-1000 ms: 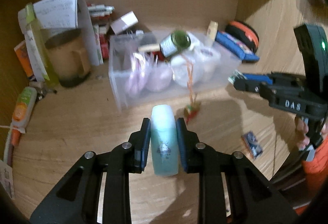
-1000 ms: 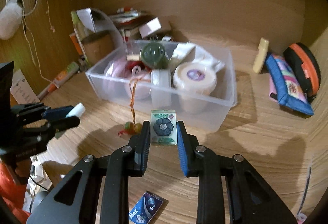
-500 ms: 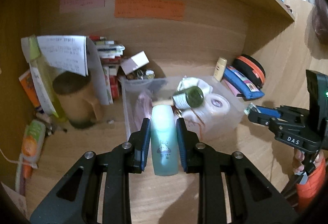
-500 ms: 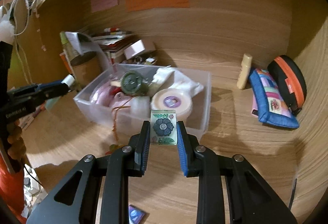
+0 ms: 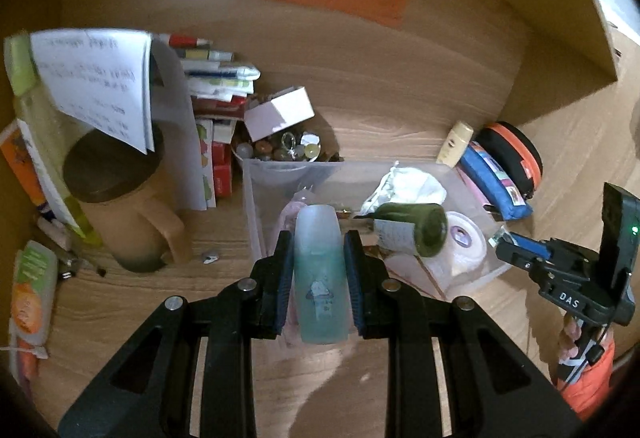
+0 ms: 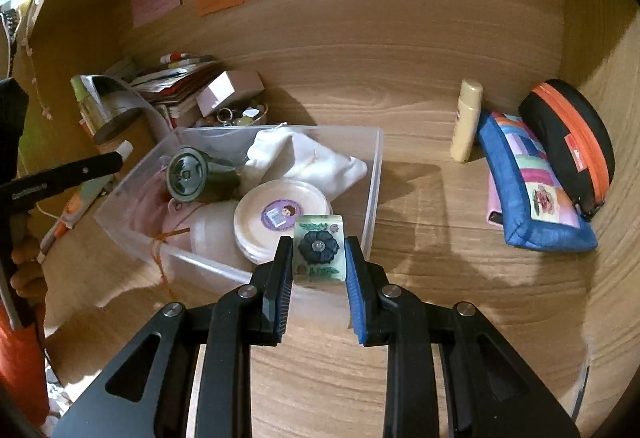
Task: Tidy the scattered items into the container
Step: 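Carry the blue tube and green packet over the clear bin, then release the blue tube from the left gripper while the right gripper releases the packet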
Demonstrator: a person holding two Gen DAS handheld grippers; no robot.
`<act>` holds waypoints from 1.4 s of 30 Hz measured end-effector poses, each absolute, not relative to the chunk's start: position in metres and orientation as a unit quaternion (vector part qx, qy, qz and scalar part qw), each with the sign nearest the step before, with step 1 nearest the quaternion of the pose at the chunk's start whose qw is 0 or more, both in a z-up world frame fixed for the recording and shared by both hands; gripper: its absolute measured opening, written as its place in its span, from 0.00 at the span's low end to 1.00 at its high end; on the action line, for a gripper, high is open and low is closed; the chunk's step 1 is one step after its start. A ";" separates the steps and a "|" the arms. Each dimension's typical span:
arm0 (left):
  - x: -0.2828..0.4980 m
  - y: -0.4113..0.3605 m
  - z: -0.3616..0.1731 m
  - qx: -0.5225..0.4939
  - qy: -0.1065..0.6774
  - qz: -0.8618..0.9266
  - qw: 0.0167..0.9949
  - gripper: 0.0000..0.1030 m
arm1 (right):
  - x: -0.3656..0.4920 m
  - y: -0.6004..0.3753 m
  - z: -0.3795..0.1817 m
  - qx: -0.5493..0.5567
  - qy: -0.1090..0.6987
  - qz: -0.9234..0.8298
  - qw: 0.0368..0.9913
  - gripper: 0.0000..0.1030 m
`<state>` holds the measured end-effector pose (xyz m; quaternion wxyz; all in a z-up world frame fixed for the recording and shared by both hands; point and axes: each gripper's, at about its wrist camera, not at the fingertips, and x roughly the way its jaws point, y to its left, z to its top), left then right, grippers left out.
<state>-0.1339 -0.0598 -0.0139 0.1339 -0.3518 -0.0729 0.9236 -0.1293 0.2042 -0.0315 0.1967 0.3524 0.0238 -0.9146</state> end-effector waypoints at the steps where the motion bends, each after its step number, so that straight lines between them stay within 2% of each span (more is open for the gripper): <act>1: -0.137 -0.060 -0.017 -0.356 -0.078 0.921 0.137 0.24 | -0.130 0.203 -0.032 0.352 0.028 -0.915 0.195 0.22; 12: -0.151 -0.058 -0.036 -0.380 -0.070 0.913 0.133 0.24 | -0.138 0.197 -0.034 0.358 0.037 -0.912 0.194 0.22; 13: -0.150 -0.057 -0.035 -0.381 -0.069 0.912 0.134 0.25 | -0.138 0.197 -0.034 0.359 0.038 -0.912 0.193 0.22; 15: -0.149 -0.056 -0.035 -0.381 -0.066 0.912 0.135 0.33 | -0.137 0.196 -0.033 0.360 0.039 -0.912 0.191 0.23; 17: -0.146 -0.054 -0.033 -0.381 -0.062 0.913 0.134 0.35 | -0.136 0.196 -0.033 0.361 0.042 -0.912 0.190 0.24; 22: -0.136 -0.050 -0.025 -0.371 -0.050 0.918 0.133 0.40 | -0.129 0.191 -0.030 0.356 0.058 -0.913 0.190 0.37; 23: -0.133 -0.049 -0.023 -0.367 -0.047 0.919 0.134 0.46 | -0.126 0.190 -0.028 0.350 0.062 -0.916 0.187 0.39; 24: -0.130 -0.048 -0.020 -0.364 -0.045 0.921 0.134 0.56 | -0.124 0.189 -0.027 0.347 0.065 -0.918 0.184 0.43; 26: -0.122 -0.046 -0.015 -0.354 -0.038 0.925 0.132 0.64 | -0.119 0.189 -0.022 0.338 0.071 -0.922 0.177 0.52; 28: -0.113 -0.043 -0.009 -0.342 -0.026 0.930 0.130 0.65 | -0.113 0.189 -0.017 0.330 0.072 -0.925 0.174 0.61; 34: -0.089 -0.033 0.003 -0.321 0.002 0.939 0.124 0.80 | -0.090 0.188 -0.006 0.312 0.084 -0.931 0.168 0.80; 36: -0.080 -0.030 0.005 -0.316 0.009 0.941 0.121 0.89 | -0.083 0.187 -0.004 0.309 0.089 -0.932 0.167 0.82; 42: -0.057 -0.022 0.004 -0.315 0.031 0.943 0.103 0.93 | -0.059 0.184 -0.004 0.305 0.104 -0.932 0.167 0.83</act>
